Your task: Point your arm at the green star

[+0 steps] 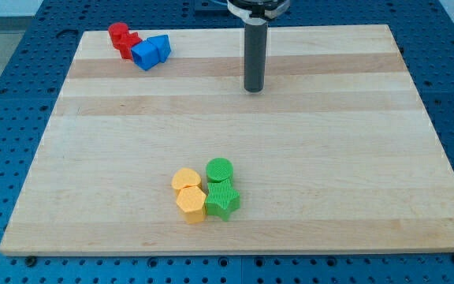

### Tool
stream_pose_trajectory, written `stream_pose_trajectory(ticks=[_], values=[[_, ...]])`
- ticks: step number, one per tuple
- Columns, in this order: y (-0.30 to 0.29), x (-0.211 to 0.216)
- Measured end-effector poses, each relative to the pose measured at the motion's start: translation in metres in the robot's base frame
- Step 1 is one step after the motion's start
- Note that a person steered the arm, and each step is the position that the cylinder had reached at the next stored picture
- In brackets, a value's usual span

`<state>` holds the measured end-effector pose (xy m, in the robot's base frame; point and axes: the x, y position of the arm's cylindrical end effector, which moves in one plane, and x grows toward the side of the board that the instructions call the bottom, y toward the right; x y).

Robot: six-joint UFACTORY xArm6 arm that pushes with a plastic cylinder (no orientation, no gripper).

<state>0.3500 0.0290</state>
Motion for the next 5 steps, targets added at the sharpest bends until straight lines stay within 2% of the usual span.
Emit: stream_pose_trajectory(ticks=[3, 5], values=[[0.012, 0.002], [0.012, 0.021]])
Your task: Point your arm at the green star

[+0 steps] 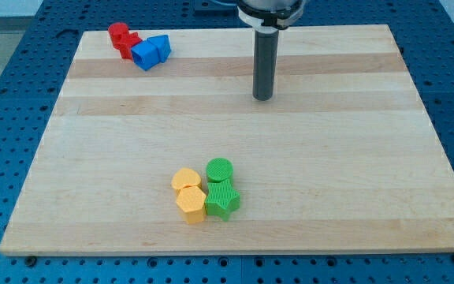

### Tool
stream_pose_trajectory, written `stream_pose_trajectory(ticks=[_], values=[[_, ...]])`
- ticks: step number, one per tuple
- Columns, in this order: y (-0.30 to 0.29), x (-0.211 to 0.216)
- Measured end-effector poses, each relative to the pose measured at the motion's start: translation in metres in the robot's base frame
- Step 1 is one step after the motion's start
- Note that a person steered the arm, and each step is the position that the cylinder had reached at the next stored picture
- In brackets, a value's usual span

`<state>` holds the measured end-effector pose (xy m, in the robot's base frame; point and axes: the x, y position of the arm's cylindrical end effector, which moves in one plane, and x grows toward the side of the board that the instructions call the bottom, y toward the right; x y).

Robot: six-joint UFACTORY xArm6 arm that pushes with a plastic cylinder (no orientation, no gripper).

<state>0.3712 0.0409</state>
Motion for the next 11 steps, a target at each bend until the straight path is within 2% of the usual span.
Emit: stream_pose_trajectory(ticks=[2, 4, 6, 7, 9, 11], values=[[0.025, 0.021], [0.082, 0.061], [0.095, 0.119], [0.099, 0.12], [0.068, 0.11], [0.047, 0.13]])
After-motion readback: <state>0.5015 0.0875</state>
